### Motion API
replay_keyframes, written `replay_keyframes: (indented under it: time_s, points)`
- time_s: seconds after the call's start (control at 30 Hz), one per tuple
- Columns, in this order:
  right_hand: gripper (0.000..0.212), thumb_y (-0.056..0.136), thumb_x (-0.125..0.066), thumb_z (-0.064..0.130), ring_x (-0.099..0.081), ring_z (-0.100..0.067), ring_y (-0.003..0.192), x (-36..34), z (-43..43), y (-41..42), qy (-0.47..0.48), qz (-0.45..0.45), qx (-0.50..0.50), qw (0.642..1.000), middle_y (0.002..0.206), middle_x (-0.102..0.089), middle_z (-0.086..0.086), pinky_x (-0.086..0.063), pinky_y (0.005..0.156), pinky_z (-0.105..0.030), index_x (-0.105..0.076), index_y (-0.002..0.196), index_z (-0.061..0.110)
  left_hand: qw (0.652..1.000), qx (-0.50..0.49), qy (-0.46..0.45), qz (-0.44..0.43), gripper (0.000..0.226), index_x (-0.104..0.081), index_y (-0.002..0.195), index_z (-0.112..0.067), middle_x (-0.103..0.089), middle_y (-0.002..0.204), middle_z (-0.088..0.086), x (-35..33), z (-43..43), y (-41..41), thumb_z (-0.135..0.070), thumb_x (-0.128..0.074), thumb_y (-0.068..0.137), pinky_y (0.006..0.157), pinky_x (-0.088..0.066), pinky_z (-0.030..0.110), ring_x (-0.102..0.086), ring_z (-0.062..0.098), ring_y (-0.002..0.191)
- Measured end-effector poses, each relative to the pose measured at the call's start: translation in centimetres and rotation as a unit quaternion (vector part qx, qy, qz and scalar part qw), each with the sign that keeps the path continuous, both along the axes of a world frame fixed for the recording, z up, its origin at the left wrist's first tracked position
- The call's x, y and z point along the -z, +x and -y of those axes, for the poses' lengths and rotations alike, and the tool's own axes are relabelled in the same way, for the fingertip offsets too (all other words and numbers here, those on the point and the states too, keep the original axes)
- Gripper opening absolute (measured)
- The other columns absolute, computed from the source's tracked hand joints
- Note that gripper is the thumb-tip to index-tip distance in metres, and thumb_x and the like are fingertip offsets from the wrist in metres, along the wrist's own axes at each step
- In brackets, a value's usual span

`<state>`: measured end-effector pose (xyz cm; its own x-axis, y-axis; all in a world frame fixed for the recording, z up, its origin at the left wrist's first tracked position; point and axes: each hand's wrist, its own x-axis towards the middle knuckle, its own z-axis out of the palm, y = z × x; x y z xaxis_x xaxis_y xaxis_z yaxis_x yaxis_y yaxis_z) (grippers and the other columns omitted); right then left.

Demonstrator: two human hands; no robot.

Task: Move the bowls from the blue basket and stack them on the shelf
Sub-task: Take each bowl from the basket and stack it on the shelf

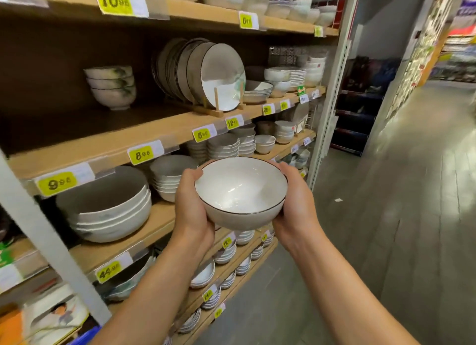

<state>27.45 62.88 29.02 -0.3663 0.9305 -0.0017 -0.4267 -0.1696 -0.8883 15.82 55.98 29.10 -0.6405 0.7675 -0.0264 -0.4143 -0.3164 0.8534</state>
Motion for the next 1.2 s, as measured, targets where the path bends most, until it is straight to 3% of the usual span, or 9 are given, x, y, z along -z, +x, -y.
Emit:
replay_keyframes:
  time_s: [0.13,0.23,0.43,0.5,0.63,0.77,0.9,1.0,1.2]
  points:
    - [0.026,0.093,-0.051,0.028,-0.072,-0.013,0.078,-1.1,-4.5,-4.4,0.013,-0.003,-0.014,1.000,0.091,-0.076,0.001,-0.055,0.058,-0.025,-0.076,0.090,0.021,0.999,-0.033,0.003,-0.011,0.038,-0.069,0.106,-0.015,-0.076,0.097,0.005,-1.1,-4.0,-3.8,-0.029,-0.036,0.093,0.069,-0.054,0.030,-0.070,0.022,0.089]
    - [0.027,0.096,-0.049,0.027,-0.071,-0.012,0.078,-2.1,-7.0,-7.7,0.016,-0.020,-0.042,0.999,0.090,-0.076,0.000,-0.054,0.058,-0.023,-0.073,0.102,0.016,0.998,-0.060,-0.010,-0.006,0.031,-0.069,0.096,-0.018,-0.076,0.087,0.003,-2.2,-5.9,-6.5,-0.030,-0.040,0.092,0.062,-0.052,0.029,-0.069,0.021,0.083]
    - [0.027,0.096,-0.048,0.027,-0.069,-0.017,0.086,-3.3,-10.8,-13.9,0.019,-0.022,-0.111,0.993,0.094,-0.074,-0.001,-0.053,0.066,-0.027,-0.071,0.102,0.013,0.991,-0.126,-0.035,-0.010,0.030,-0.069,0.101,-0.019,-0.076,0.086,0.001,-3.4,-7.7,-11.6,-0.033,-0.047,0.088,0.056,-0.054,0.026,-0.069,0.020,0.083]
    - [0.026,0.095,-0.049,0.025,-0.069,-0.016,0.086,-3.8,-12.2,-16.0,0.018,-0.026,-0.141,0.989,0.094,-0.074,-0.001,-0.054,0.066,-0.027,-0.072,0.099,0.016,0.987,-0.156,-0.029,-0.028,0.031,-0.069,0.103,-0.020,-0.076,0.088,0.000,-4.0,-8.6,-13.1,-0.031,-0.044,0.089,0.065,-0.055,0.030,-0.070,0.020,0.085]
    - [0.037,0.094,-0.050,0.020,-0.066,-0.026,0.102,-5.2,-15.2,-20.5,-0.008,-0.029,-0.208,0.978,0.112,-0.070,-0.009,-0.053,0.077,-0.033,-0.062,0.126,0.007,0.971,-0.229,-0.039,-0.059,0.037,-0.069,0.112,-0.023,-0.072,0.110,0.004,-5.4,-10.8,-16.0,-0.028,-0.044,0.085,0.087,-0.053,0.046,-0.065,0.028,0.103]
    - [0.032,0.091,-0.051,0.020,-0.067,-0.024,0.099,-5.8,-18.1,-24.3,-0.013,-0.013,-0.265,0.964,0.111,-0.071,-0.006,-0.057,0.068,-0.031,-0.067,0.118,0.016,0.949,-0.305,-0.048,-0.063,0.038,-0.069,0.112,-0.019,-0.068,0.115,0.010,-5.9,-13.0,-18.8,-0.019,-0.045,0.082,0.081,-0.053,0.044,-0.062,0.034,0.106]
    - [0.035,0.091,-0.047,0.011,-0.065,-0.031,0.107,-6.2,-20.6,-28.2,-0.022,-0.004,-0.314,0.949,0.117,-0.069,-0.013,-0.055,0.088,-0.041,-0.064,0.122,0.011,0.930,-0.360,-0.048,-0.053,0.041,-0.068,0.111,-0.008,-0.071,0.110,0.014,-5.9,-15.0,-21.5,-0.011,-0.041,0.080,0.081,-0.053,0.041,-0.064,0.036,0.105]
    - [0.032,0.090,-0.048,0.008,-0.067,-0.032,0.102,-6.1,-22.1,-30.1,-0.028,0.006,-0.335,0.942,0.108,-0.072,-0.015,-0.056,0.087,-0.042,-0.066,0.116,0.007,0.922,-0.381,-0.061,-0.041,0.038,-0.069,0.105,-0.008,-0.076,0.095,0.009,-5.6,-16.3,-22.6,-0.013,-0.043,0.078,0.079,-0.056,0.040,-0.068,0.030,0.096]
    - [0.026,0.085,-0.054,0.010,-0.072,-0.029,0.090,-5.5,-23.6,-32.4,-0.057,0.047,-0.376,0.924,0.090,-0.076,-0.011,-0.059,0.081,-0.042,-0.066,0.108,0.008,0.915,-0.395,-0.079,-0.028,0.039,-0.068,0.105,-0.008,-0.076,0.094,0.009,-5.5,-16.8,-23.7,-0.014,-0.044,0.075,0.087,-0.056,0.045,-0.070,0.030,0.097]
